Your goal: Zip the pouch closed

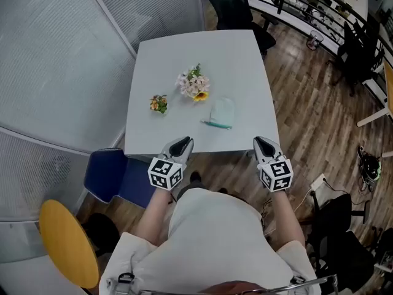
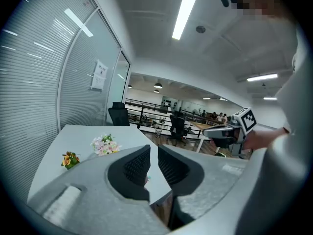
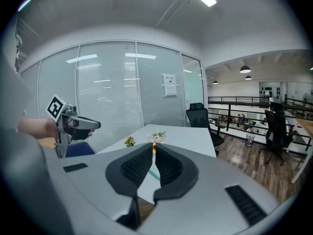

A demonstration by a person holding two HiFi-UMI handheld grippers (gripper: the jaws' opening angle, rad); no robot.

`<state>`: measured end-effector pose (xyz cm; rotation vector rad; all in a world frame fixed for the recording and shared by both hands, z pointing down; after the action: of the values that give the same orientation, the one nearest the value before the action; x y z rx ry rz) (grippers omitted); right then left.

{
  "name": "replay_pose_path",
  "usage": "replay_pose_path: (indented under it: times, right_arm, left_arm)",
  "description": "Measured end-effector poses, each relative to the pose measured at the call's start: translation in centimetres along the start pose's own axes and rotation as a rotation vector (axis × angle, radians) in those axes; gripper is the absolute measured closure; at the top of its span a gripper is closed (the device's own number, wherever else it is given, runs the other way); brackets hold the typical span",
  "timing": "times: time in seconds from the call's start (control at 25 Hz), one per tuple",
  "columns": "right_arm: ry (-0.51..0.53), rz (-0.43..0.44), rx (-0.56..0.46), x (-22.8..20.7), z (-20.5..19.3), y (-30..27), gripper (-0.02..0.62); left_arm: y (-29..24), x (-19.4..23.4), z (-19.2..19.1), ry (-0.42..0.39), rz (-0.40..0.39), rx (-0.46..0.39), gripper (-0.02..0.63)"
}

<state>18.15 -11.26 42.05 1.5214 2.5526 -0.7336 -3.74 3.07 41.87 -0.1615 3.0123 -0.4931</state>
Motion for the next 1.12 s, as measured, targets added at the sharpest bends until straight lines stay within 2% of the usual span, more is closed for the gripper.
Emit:
replay_pose_path:
  times: [0.28,0.52,0.68,1.12]
  right_arm:
    - [0.013,0.017,-0.046,4.0,1.5,1.9,0.588]
    - [0.002,-0.008,-0.099,7.3,2.4,3.0,0.591]
    - [0.065,-0.038,-0.138,9.6,3.1,3.7,0.592]
    - [0.027,-0.07,-0.153,11.4,3.1,4.1,0.592]
  left_arm:
    - [4.0,0.2,1.7,-0.023,-0.024,-0.054,0.565]
    - [6.6,1.5,2.8,-0.05,-0.071,-0.081,0.581]
    - [7.9,2.2,3.3,-0.055,-0.104,-0.102,0.583]
    - [8.9,3.1,3.2,-0.048,-0.136,-0.115,0.583]
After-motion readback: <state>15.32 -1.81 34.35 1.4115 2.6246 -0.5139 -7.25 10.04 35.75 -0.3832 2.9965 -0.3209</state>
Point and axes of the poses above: the fingertips, and each gripper's own axes: y backward along the fingers, x to its left, z out of its top, the point moved 3 cm from there along y, backward along the fingers, and after that the axes turned 15 degrees about -y, right-handed, at the moved point
